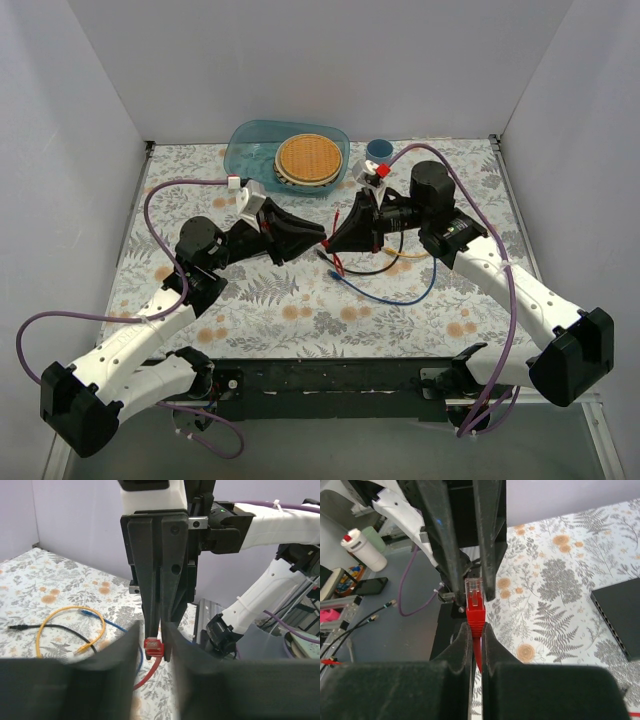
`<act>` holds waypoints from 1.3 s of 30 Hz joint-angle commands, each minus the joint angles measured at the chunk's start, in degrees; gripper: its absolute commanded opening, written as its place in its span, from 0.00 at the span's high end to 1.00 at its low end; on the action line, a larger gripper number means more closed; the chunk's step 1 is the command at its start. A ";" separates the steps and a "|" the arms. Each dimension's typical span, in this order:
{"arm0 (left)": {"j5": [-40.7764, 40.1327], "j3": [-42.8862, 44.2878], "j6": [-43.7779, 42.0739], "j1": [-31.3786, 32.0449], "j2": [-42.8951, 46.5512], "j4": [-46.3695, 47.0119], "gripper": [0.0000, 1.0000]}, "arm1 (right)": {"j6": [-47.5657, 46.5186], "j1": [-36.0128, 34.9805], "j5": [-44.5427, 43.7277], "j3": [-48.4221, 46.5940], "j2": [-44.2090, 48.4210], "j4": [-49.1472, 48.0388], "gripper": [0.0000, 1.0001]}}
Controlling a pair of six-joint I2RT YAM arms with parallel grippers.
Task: Insert the plug into the switch port
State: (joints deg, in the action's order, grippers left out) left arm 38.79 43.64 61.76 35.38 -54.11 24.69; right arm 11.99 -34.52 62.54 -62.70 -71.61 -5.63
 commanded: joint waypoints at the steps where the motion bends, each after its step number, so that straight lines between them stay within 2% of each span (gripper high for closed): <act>1: -6.85 0.40 -0.06 0.13 1.63 -2.00 0.52 | -2.58 -0.11 -7.51 -1.46 0.69 4.47 0.99; 2: -13.67 0.40 0.90 0.13 2.68 -4.62 0.26 | -3.98 -0.28 -8.74 -1.72 0.69 5.53 0.99; 3: -18.09 0.31 1.43 0.13 3.30 -5.95 0.16 | -5.03 -0.37 -11.63 -2.08 0.77 8.85 0.99; 4: -22.05 0.31 1.96 0.13 4.09 -7.36 0.02 | -5.92 -0.54 -13.22 -2.43 0.77 9.92 0.99; 5: -29.05 0.13 2.83 0.13 5.32 -9.55 0.02 | -7.66 -1.07 -14.54 -2.78 0.86 11.07 0.99; 9: -41.38 -0.31 5.38 0.13 7.26 -14.48 0.02 | -10.83 -3.00 -23.66 -3.40 0.86 15.29 0.99; 12: -47.46 0.13 6.18 0.13 7.18 -18.00 0.02 | -13.29 -5.99 -30.95 -4.27 0.69 17.13 0.99; 14: -48.97 0.39 6.27 0.13 6.74 -19.58 0.02 | -14.18 -8.35 -34.84 -5.24 -0.10 19.51 0.99; 17: -51.00 0.66 6.36 0.13 6.12 -20.99 0.02 | -15.59 -12.65 -45.99 -6.65 -1.51 21.80 0.99; 18: -51.35 0.92 6.36 0.13 5.68 -21.17 0.02 | -15.77 -13.72 -51.76 -6.91 -1.77 22.06 0.99; 24: -54.07 1.80 6.45 0.13 3.48 -23.28 0.02 | -16.47 -20.05 -69.27 -6.39 -3.44 21.54 0.99; 27: -54.87 2.06 6.45 0.13 2.25 -23.63 0.02 | -16.91 -22.07 -74.65 -6.12 -4.32 21.19 0.99; 34: -56.45 3.73 3.73 -0.04 -4.68 -23.54 0.02 | -14.81 -22.78 -74.50 -6.30 -8.88 19.61 0.99; 37: -55.93 5.58 2.32 -1.62 -9.69 -24.25 0.02 | -13.13 -22.69 -70.99 -6.38 -11.17 17.68 0.99; 39: -52.95 5.84 1.96 -5.13 -11.89 -23.29 0.02 | -12.43 -22.69 -68.62 -7.08 -12.75 17.06 0.99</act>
State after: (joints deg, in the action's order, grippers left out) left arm -15.66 47.16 66.15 34.41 -62.67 1.58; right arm -2.44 -57.10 -8.86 -67.09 -82.04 15.92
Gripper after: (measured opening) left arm 0.981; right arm 0.058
